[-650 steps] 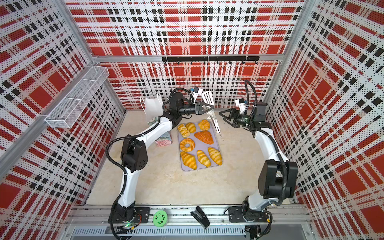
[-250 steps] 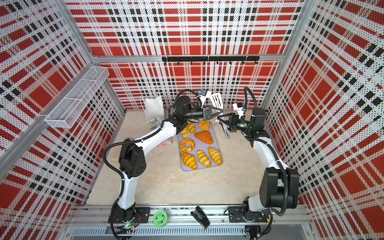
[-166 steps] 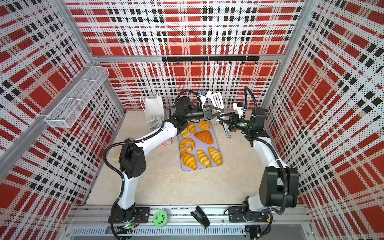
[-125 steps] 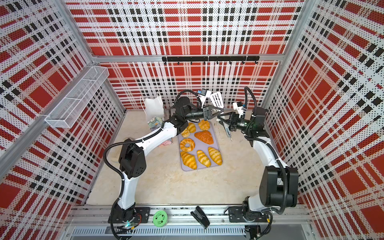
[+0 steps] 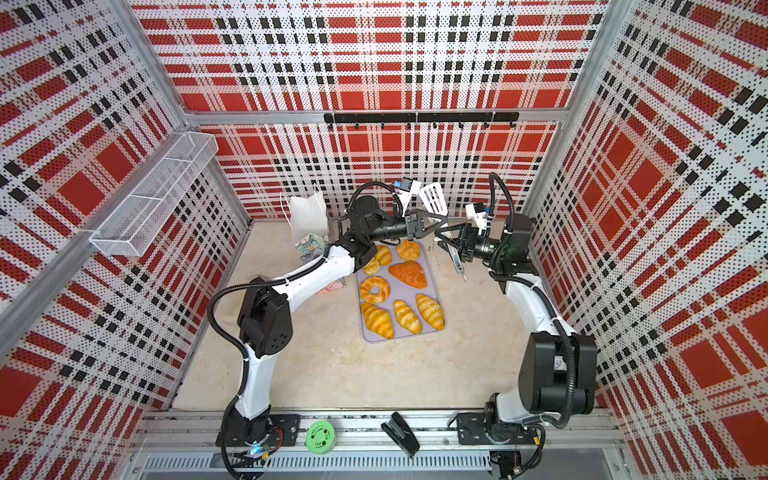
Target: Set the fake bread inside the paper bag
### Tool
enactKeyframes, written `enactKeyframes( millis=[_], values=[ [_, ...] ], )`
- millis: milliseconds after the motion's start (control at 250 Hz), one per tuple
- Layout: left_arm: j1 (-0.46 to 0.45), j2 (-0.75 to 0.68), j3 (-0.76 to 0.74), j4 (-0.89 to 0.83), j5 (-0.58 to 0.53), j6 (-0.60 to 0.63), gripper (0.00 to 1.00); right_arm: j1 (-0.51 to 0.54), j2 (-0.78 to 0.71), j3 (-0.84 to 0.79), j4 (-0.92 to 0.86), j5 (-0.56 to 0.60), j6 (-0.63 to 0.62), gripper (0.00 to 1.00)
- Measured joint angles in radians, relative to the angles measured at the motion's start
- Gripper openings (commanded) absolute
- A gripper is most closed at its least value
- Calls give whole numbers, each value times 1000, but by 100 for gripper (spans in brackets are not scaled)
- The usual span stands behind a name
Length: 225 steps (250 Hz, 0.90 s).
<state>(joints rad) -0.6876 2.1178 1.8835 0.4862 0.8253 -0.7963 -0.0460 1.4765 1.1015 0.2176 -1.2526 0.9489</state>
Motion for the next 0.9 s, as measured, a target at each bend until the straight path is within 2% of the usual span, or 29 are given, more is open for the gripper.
enactKeyframes(
  millis=[900],
  values=[
    [-10,-3,-55,105,-26,-74,10,-1,8,18,-39,-10,-73,88]
  ],
)
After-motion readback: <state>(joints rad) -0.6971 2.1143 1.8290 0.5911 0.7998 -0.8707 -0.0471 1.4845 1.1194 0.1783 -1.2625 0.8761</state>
